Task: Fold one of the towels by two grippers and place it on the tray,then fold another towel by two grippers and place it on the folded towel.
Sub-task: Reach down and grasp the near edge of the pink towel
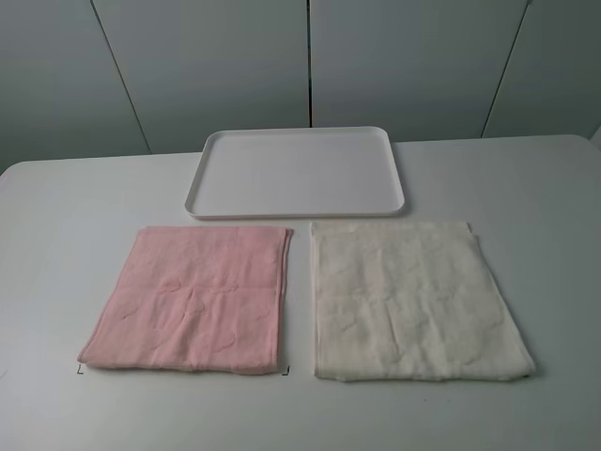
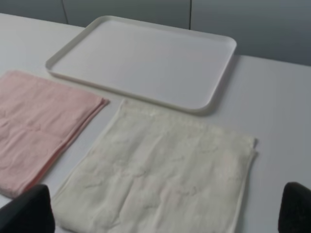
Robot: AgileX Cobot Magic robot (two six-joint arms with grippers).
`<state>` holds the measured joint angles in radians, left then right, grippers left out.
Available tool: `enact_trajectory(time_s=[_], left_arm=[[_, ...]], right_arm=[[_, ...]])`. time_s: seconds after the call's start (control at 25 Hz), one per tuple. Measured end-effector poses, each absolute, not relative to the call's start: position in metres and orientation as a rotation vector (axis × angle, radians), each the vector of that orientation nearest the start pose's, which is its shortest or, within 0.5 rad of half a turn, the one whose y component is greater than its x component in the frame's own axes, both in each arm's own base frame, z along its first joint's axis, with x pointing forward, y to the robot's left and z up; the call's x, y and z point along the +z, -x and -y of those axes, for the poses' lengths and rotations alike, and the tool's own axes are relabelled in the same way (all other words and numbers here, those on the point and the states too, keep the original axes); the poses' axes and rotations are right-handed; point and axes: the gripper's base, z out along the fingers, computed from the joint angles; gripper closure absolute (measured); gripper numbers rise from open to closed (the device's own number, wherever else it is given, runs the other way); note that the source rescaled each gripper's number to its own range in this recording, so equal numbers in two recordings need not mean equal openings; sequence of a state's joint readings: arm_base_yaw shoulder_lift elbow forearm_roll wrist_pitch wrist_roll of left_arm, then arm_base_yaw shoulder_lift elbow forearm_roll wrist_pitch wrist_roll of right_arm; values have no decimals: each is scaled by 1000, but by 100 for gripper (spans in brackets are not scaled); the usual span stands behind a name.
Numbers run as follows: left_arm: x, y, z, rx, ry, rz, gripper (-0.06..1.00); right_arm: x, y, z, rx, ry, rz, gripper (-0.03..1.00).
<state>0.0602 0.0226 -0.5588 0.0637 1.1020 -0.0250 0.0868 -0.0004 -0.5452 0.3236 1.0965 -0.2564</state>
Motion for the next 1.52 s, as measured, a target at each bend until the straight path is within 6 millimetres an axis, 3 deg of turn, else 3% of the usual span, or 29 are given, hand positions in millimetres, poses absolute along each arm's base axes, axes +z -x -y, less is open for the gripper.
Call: enact_trajectory(time_s=[0.16, 0.28, 0.52, 0.76, 0.96, 1.12, 1.28, 1.52], left_arm=[[302, -3, -5, 125, 47, -2113, -5], [307, -21, -6, 139, -13, -2192, -5], [322, -74, -6, 143, -169, -2385, -5], [332, -143, 8, -60, -421, -2468, -5], [309, -187, 16, -164, -836, -2475, -5], [287, -208, 17, -176, -1161, -2417, -5], [268, -219, 30, -159, -1421, -2394, -5], [245, -226, 43, 98, -1886, -2333, -5]], right_arm=[[303, 11, -25, 286, 368, -1993, -3], [311, -7, -27, 303, 365, -2064, -3], [325, -64, -40, 439, 370, -2136, -3], [317, -122, -58, 594, 521, -2149, -3], [301, -164, -69, 600, 727, -2180, -3], [295, -186, -95, 624, 942, -2180, -3], [284, -191, -131, 619, 1224, -2168, -3], [272, -186, -169, 562, 1522, -2124, -3]])
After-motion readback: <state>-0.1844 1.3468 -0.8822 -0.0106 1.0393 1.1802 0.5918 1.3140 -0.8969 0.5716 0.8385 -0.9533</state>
